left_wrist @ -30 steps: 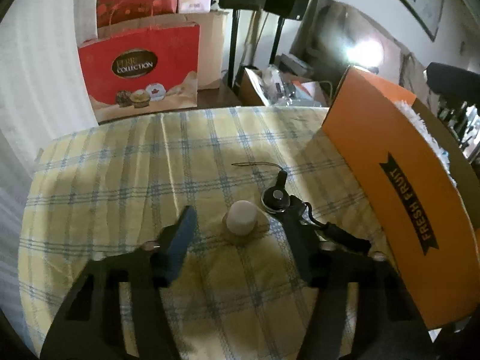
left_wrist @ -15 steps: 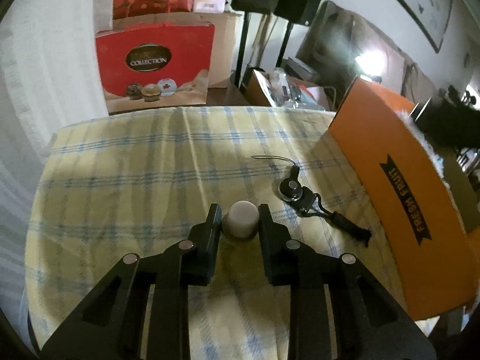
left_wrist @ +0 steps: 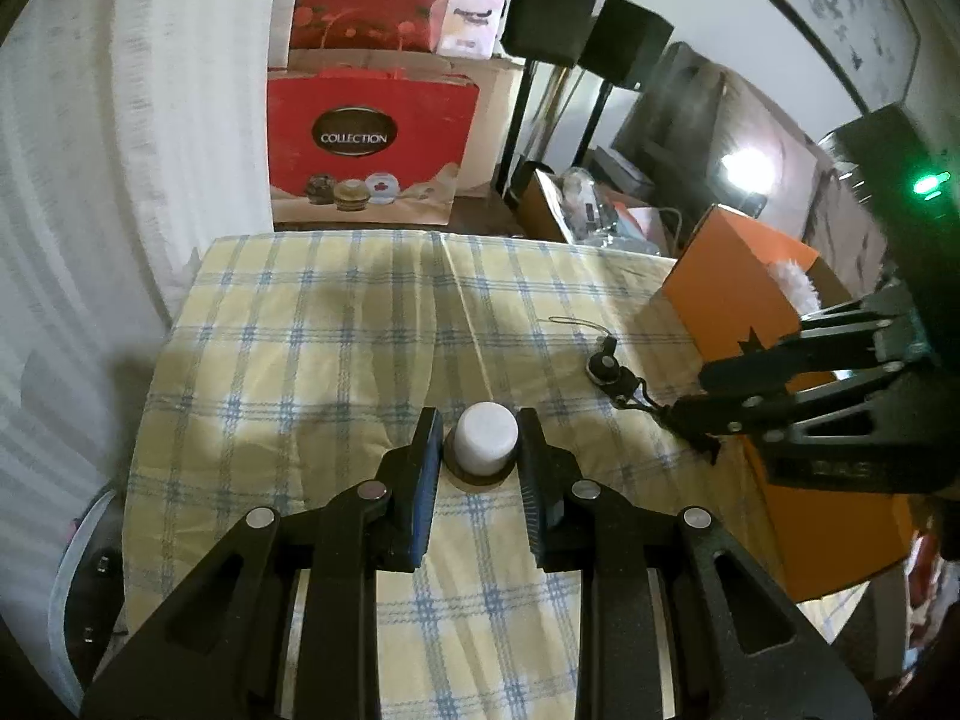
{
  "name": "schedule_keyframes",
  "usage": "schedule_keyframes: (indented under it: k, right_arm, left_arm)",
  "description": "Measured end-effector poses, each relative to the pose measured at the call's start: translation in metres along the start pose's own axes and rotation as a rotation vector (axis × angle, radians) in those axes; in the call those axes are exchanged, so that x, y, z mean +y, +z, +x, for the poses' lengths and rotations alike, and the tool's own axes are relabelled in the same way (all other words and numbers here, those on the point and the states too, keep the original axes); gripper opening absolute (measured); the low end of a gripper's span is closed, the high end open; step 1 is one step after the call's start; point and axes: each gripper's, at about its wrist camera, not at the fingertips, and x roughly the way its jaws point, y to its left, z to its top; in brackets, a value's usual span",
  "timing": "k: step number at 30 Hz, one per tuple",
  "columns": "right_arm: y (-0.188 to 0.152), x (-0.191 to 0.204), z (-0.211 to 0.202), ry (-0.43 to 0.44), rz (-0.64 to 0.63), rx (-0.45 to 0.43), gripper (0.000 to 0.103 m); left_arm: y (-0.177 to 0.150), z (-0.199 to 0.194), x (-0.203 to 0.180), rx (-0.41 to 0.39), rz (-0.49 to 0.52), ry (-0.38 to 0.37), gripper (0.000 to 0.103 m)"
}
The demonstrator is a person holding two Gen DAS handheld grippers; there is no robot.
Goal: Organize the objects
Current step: 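Grasp the white cap with the left gripper while the right gripper grasps the black clip, then carry the white cap and black clip into the orange box with both grippers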
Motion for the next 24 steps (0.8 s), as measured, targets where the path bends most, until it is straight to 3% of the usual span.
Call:
schedule_keyframes:
  k: [9, 19, 21, 24]
  right_arm:
    - [0.001, -0.003, 0.033, -0.068, -0.052, 0.132, 0.027]
    - [-0.001, -0.001, 0.046, -0.097, -0.119, 0.159, 0.021]
    - [-0.003, -0.002, 0.046, -0.07, -0.112, 0.15, 0.011]
    - [-0.005, 0.0, 0.044, -0.061, -0.114, 0.126, 0.009]
  left_arm:
    - [-0.005, -0.008, 0.004, 0.002, -0.015, -0.015, 0.023]
    - [-0.006, -0.012, 0.006, 0.0, -0.03, -0.039, 0.023]
    - [-0.006, -0.012, 0.004, -0.001, -0.028, -0.04, 0.023]
    - [-0.007, -0.013, 0.002, -0.001, -0.026, -0.043, 0.023]
